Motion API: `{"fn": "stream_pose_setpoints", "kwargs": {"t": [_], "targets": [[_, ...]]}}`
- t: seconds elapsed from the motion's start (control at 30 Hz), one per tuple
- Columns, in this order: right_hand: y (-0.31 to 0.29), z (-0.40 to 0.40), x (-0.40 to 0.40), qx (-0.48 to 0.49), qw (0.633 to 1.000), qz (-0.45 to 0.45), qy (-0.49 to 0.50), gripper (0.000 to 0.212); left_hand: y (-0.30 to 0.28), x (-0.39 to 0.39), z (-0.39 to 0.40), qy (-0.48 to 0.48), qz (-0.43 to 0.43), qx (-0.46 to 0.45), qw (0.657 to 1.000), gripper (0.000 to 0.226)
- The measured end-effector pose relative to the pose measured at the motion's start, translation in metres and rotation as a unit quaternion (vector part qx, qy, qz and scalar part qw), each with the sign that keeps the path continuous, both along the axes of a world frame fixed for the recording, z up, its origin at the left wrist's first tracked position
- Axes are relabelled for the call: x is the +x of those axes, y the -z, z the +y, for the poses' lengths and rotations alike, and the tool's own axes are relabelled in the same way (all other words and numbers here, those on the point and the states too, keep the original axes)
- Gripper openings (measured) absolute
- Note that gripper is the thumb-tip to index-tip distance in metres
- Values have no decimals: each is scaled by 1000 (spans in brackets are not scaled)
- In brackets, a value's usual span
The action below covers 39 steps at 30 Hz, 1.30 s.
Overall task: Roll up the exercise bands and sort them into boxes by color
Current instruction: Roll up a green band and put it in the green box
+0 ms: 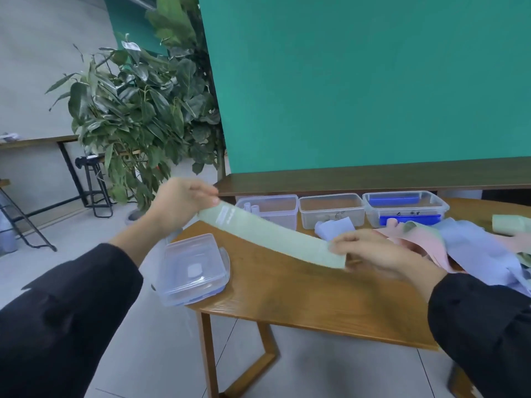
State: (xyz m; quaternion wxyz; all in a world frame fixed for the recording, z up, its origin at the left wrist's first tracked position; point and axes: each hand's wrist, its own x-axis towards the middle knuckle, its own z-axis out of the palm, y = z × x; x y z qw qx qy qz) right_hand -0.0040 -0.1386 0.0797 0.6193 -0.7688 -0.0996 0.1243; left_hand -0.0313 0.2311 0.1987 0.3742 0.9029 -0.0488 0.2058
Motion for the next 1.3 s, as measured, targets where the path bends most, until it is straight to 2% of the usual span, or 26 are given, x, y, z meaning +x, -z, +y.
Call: {"fn": "stream_pose_setpoints", "kwargs": {"t": [0.1, 0.27, 0.4, 0.57, 0.77, 0.9, 1.0, 1.2, 1.3], "targets": [[-7, -5, 16, 23, 995, -24, 92, 23, 46, 7, 11, 16, 54, -28, 998, 13], [-10, 8, 62, -154, 952, -128, 233, 18, 112, 10, 9, 78, 163, -50, 982, 25], [-8, 32, 96, -232, 928, -157, 246, 16, 138, 4, -12, 102, 256, -87, 957, 7], [0, 60, 134, -241, 926, -187, 221, 10, 155, -11, -45, 157, 351, -205, 900, 21], [18, 88, 164, -218, 938, -216, 162, 11, 175, -16, -83, 156, 344, -366, 851, 18], [36, 92, 169, -219, 947, -203, 117, 20, 183, -18, -102, 155, 330, -398, 842, 25], [41, 83, 160, -219, 953, -185, 102, 21, 185, -21, -108, 159, 326, -399, 842, 26], [38, 70, 111, -202, 960, -176, 79, 16, 181, -29, -112, 154, 319, -357, 864, 26], [37, 69, 69, -199, 962, -183, 44, 10, 174, -32, -107, 158, 312, -299, 888, 24]]}}
